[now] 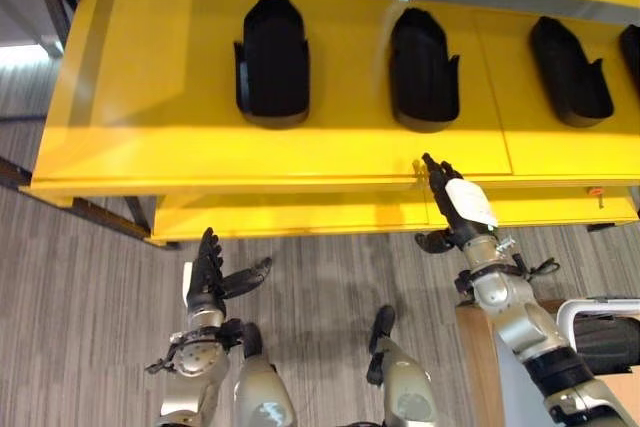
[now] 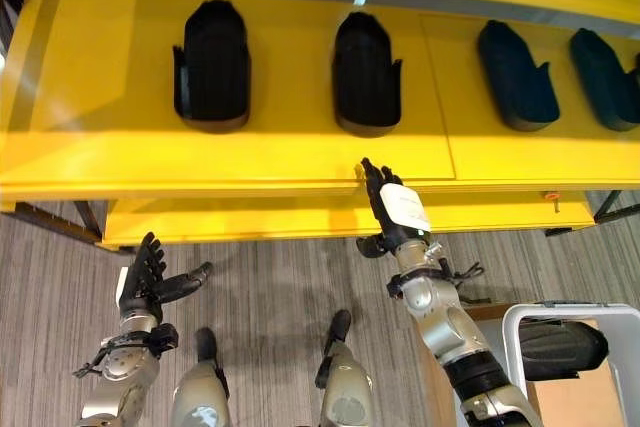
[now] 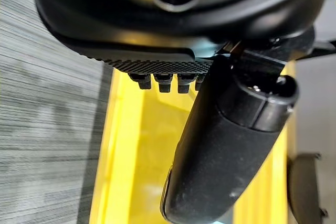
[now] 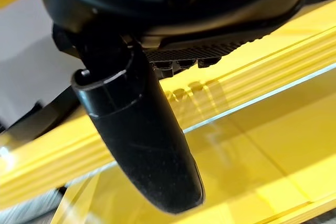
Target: Move parts from the plastic box to the shelf.
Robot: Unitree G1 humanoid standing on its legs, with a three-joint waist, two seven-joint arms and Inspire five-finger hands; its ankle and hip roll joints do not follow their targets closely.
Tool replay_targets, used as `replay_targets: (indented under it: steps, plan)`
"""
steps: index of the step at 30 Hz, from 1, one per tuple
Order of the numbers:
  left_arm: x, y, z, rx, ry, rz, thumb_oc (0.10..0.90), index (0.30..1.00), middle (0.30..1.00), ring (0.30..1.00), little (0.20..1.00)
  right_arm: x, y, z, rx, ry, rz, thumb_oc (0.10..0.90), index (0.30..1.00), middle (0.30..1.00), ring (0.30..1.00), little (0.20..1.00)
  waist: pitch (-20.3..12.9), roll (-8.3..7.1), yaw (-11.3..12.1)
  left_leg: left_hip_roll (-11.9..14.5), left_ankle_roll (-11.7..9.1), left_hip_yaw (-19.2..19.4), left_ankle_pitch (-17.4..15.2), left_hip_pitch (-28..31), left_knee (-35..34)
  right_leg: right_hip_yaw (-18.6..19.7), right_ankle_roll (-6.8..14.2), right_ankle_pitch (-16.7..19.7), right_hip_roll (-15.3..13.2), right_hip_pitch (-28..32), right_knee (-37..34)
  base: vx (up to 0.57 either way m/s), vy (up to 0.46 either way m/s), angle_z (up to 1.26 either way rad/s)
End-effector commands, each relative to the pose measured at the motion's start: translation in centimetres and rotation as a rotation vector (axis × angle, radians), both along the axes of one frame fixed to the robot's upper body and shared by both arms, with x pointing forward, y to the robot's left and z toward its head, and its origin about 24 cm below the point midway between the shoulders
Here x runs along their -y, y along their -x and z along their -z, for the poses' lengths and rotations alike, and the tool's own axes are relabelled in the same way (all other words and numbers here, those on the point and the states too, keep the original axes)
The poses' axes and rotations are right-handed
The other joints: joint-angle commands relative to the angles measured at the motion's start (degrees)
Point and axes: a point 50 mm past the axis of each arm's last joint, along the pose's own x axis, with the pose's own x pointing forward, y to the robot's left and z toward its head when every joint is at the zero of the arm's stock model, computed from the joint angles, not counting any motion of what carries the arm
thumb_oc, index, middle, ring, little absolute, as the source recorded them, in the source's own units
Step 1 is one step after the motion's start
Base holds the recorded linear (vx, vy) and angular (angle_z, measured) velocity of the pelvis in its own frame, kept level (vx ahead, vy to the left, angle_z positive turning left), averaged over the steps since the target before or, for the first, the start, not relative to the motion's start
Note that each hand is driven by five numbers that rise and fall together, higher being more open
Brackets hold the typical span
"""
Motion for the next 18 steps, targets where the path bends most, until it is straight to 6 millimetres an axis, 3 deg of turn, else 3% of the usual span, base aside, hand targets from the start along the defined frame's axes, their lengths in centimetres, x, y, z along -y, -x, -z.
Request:
replay_targets:
  steps: [1,3,4,7,10,15,16,18]
  plan:
    - [0.1,-0.5,-1.7,0.099,-0.075,0.05,0.9,1.0,1.0,1.0,1.0,-0.6,0.3,-4.4,0.222,-0.11,-0.066,0.9,1.0,1.0,1.0,1.0,-7.0,-0.01,-0.3,2.5,1.6,0.4,-0.8,0.8,-1.1,-0.5,4.7,-5.1,-2.9,2.0,3.1,0.03,-0.038,-0.29]
    - [0.2,-0.5,-1.6,0.096,-0.073,0.054,0.9,1.0,1.0,1.0,1.0,-0.6,0.5,-4.3,0.222,-0.151,-0.066,0.9,1.0,1.0,1.0,1.0,-7.7,0.36,-0.8,2.9,1.5,0.9,-0.5,1.6,-1.5,-0.1,4.5,-5.5,-2.5,2.1,3.3,0.05,-0.04,-0.36]
    - [0.5,-0.3,-1.2,0.089,-0.063,0.056,0.9,1.0,1.0,1.0,1.0,-1.1,1.0,-4.1,0.213,-0.259,-0.095,0.9,1.0,1.0,1.0,1.0,-9.2,1.44,-1.5,3.7,1.7,2.0,-0.1,4.0,-2.8,2.3,3.9,-7.1,-0.8,1.8,4.2,0.08,-0.049,-0.27]
    - [0.8,-0.2,-1.0,0.087,-0.043,0.065,0.9,1.0,1.0,1.0,1.0,-1.7,1.2,-4.5,0.218,-0.401,-0.136,0.9,1.0,1.0,1.0,1.0,-10.6,2.18,-2.3,4.5,1.7,2.3,0.7,5.2,-3.8,4.6,3.1,-8.7,1.2,1.2,5.3,0.05,-0.104,-0.57]
    - [1.2,-0.3,-1.0,0.094,-0.029,0.081,0.9,1.0,1.0,1.0,1.0,-2.6,1.4,-5.5,0.239,-0.47,-0.215,0.9,1.0,1.0,1.0,1.0,-11.9,3.14,-2.7,5.9,1.4,2.6,1.7,5.3,-3.3,6.1,2.0,-10.4,3.3,0.9,6.0,0.02,-0.15,-0.24]
    - [1.9,-1.0,-1.7,0.15,0.014,0.081,0.9,1.0,1.0,1.0,1.0,-4.2,1.7,-7.2,0.274,-0.622,-0.338,0.9,1.0,1.0,1.0,1.0,-11.7,4.62,-2.6,8.7,0.2,0.8,6.9,3.0,2.4,6.5,-1.0,-12.4,7.0,2.5,5.3,0.0,-0.157,-0.18]
    - [2.2,-1.3,-2.0,0.171,0.04,0.085,0.9,1.0,1.0,1.0,1.0,-5.2,2.3,-7.5,0.248,-0.668,-0.416,0.9,1.0,1.0,1.0,1.0,-11.2,4.46,-2.1,8.9,0.0,-0.7,10.6,0.8,6.2,5.5,-2.5,-12.7,8.2,4.4,3.8,0.0,-0.201,-0.05]
    - [2.3,-1.5,-2.4,0.187,0.043,0.09,0.9,1.0,1.0,1.0,1.0,-5.2,2.5,-7.4,0.228,-0.702,-0.435,0.9,1.0,1.0,1.0,1.0,-11.0,4.08,-2.1,8.5,0.2,-0.6,11.4,-0.8,9.0,4.6,-3.3,-12.6,8.4,5.6,2.7,0.0,-0.172,0.0]
